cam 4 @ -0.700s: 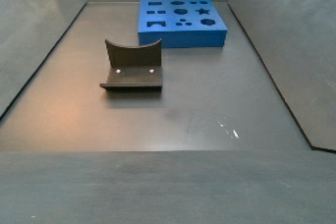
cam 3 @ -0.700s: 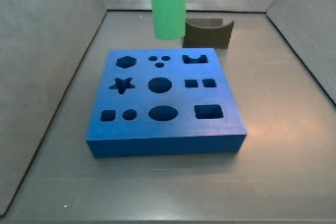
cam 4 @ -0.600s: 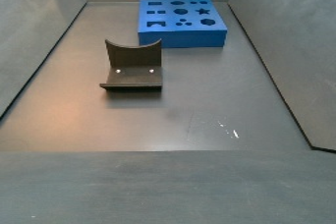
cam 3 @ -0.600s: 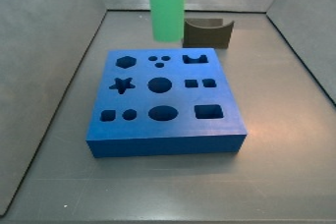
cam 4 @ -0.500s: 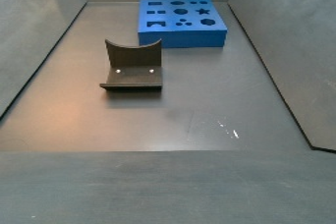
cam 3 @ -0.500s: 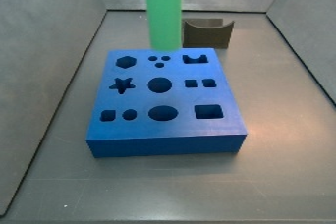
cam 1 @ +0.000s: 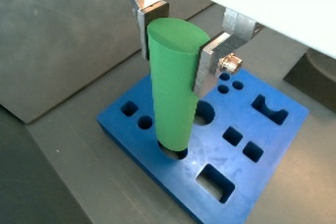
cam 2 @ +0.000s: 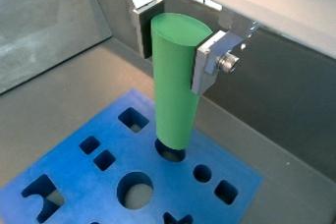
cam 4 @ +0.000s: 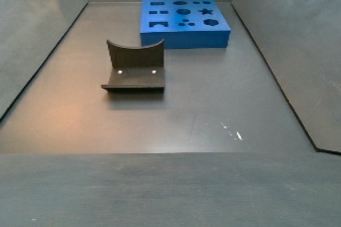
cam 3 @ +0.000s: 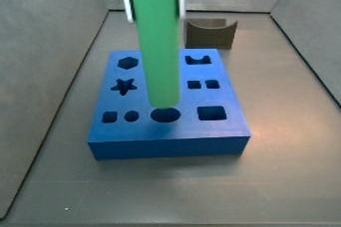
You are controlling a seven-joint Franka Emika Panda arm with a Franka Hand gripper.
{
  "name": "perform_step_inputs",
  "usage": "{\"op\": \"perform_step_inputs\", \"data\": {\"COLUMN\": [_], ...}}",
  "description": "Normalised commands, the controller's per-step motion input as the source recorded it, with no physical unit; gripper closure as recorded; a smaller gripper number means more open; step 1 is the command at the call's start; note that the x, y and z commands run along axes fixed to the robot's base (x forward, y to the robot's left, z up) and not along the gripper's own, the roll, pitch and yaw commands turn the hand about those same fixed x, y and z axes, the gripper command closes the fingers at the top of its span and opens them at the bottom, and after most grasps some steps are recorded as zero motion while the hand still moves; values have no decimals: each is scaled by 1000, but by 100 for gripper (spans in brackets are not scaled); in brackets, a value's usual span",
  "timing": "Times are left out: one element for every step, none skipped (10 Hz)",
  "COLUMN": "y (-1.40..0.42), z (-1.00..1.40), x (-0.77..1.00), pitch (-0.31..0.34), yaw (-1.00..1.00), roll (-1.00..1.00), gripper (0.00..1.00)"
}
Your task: Insert the oval object.
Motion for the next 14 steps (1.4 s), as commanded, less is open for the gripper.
{"op": "perform_step_inputs", "data": {"y": [0,0,0,0,-46,-123,-120,-109,-80,-54,-54,-20,0,0], "z": [-300,-269,-311,-209,-97,-211,-237,-243,-246,-263,-280,-286,-260,-226], "x": [0,0,0,0,0,69,106,149,191,226,277,340,357,200], "pitch": [101,119,99,29,0,20,36,43,49,44,49,69,99,67], "yaw": [-300,-334,-300,-77,0,0,0,0,0,0,0,0,0,0], "roll": [193,169,143,104,163,144,131,114,114,93,90,90,100,107], "gripper": [100,100,100,100,100,100,100,100,100,100,100,100,100,100]}}
